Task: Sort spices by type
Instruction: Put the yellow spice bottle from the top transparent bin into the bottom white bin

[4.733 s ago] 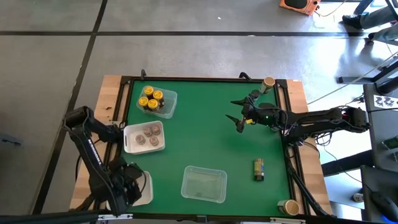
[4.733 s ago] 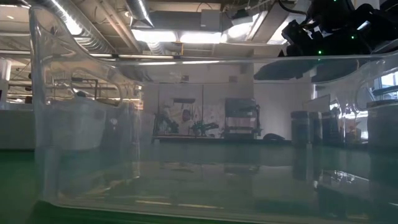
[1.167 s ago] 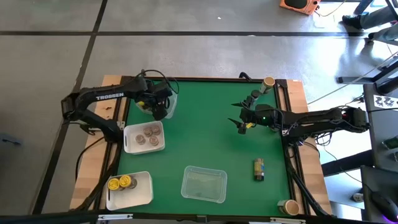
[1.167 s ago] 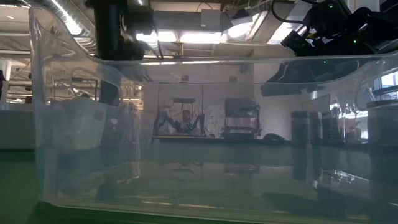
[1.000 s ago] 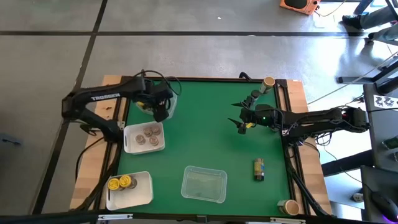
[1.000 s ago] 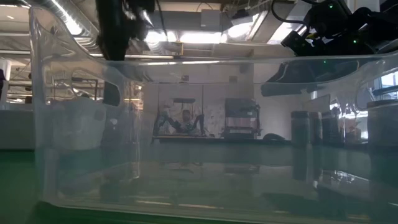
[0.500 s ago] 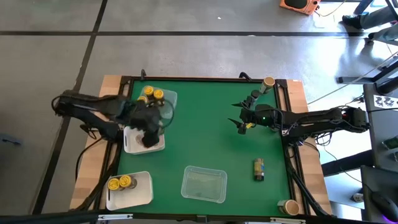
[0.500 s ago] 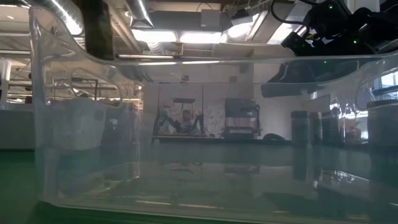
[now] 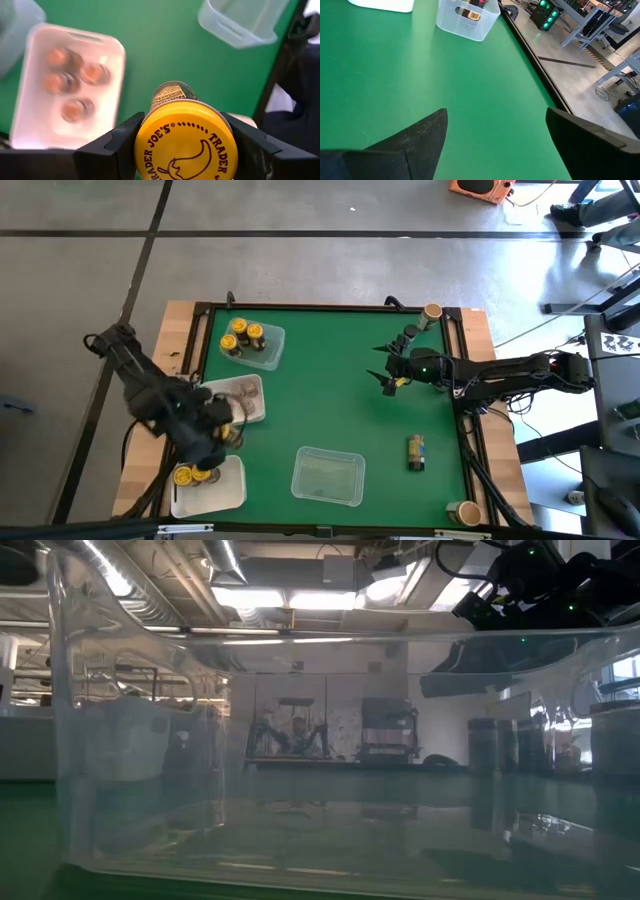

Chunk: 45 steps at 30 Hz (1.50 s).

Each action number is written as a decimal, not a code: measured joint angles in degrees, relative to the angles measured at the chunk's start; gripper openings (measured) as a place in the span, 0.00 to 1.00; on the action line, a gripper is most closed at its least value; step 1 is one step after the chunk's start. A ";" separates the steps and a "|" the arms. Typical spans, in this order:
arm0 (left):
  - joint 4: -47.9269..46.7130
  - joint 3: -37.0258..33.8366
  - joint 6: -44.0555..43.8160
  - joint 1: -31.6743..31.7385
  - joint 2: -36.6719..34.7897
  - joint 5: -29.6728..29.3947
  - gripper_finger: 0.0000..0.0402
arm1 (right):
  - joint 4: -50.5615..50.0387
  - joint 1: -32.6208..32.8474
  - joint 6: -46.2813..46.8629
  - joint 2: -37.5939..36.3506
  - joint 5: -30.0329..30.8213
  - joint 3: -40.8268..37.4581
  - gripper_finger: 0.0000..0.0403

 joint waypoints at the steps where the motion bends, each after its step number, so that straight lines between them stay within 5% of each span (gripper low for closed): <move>1: 0.02 0.00 -1.79 -1.75 0.45 0.01 0.56 | 0.00 0.00 0.01 0.00 0.00 0.00 0.84; 13: 5.93 -0.04 -13.27 -15.08 8.28 0.66 0.56 | 0.00 0.00 0.02 0.00 0.00 0.00 0.84; 27: 6.36 -0.07 -10.17 -14.83 16.62 0.88 0.56 | -0.04 0.00 0.01 0.00 -0.02 0.00 0.84; 40: 6.07 -0.07 -11.60 -13.38 16.88 1.03 0.56 | -0.04 0.00 0.00 0.00 -0.02 0.00 0.84; 45: 6.76 -5.43 -12.34 -12.74 16.88 2.65 0.56 | -0.08 0.01 0.00 0.00 -0.02 0.00 0.84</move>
